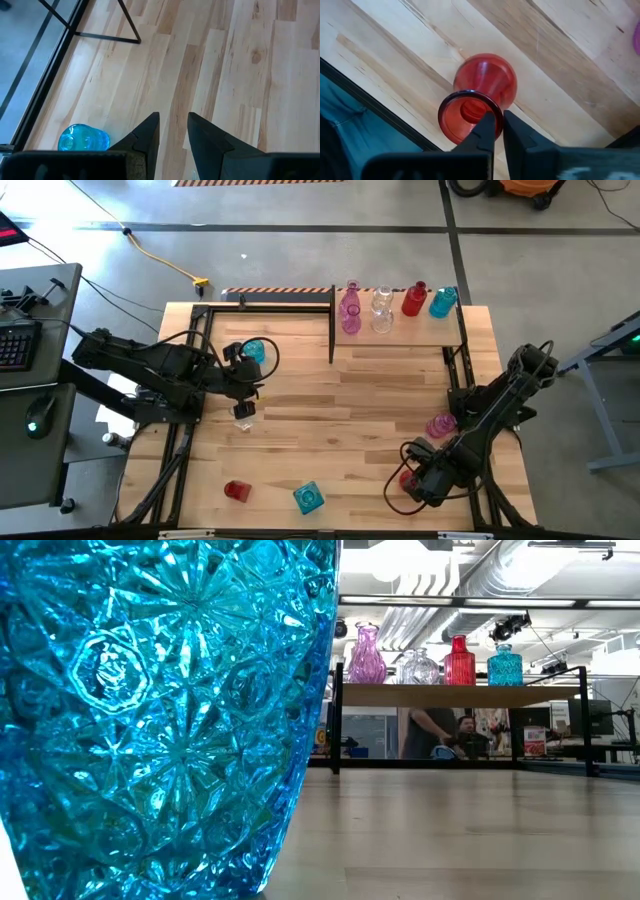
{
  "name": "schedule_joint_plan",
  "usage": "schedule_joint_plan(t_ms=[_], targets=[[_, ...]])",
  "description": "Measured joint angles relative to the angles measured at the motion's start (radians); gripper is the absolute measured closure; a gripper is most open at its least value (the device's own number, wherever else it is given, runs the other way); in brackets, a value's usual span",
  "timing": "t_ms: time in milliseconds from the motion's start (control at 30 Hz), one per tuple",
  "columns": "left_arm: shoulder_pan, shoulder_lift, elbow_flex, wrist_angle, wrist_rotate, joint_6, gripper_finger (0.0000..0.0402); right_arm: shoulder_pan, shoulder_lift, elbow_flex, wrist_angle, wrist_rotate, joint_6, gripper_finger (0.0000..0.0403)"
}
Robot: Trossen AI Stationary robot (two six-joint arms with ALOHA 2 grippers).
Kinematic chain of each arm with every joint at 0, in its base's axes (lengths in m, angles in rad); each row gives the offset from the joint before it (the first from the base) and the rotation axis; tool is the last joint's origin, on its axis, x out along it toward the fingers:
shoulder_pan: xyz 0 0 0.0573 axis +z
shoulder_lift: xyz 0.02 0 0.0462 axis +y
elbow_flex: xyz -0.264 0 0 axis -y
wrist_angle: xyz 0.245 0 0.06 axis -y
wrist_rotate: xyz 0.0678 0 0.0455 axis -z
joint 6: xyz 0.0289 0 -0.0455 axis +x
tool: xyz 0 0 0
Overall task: Sort vases onto shelf
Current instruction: Put the right red vase on the shelf aligned with the other red vase
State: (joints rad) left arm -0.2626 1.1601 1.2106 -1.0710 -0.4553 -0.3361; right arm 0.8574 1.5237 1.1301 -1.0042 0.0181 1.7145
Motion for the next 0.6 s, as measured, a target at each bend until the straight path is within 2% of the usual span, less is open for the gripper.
schedule_joint_plan(t_ms=[600], targets=[[0.0,0.0,0.0,0.0,0.0,0.0,0.0312,0.0,0.0,0.0,0.0,0.003,-0.074,0.0403]])
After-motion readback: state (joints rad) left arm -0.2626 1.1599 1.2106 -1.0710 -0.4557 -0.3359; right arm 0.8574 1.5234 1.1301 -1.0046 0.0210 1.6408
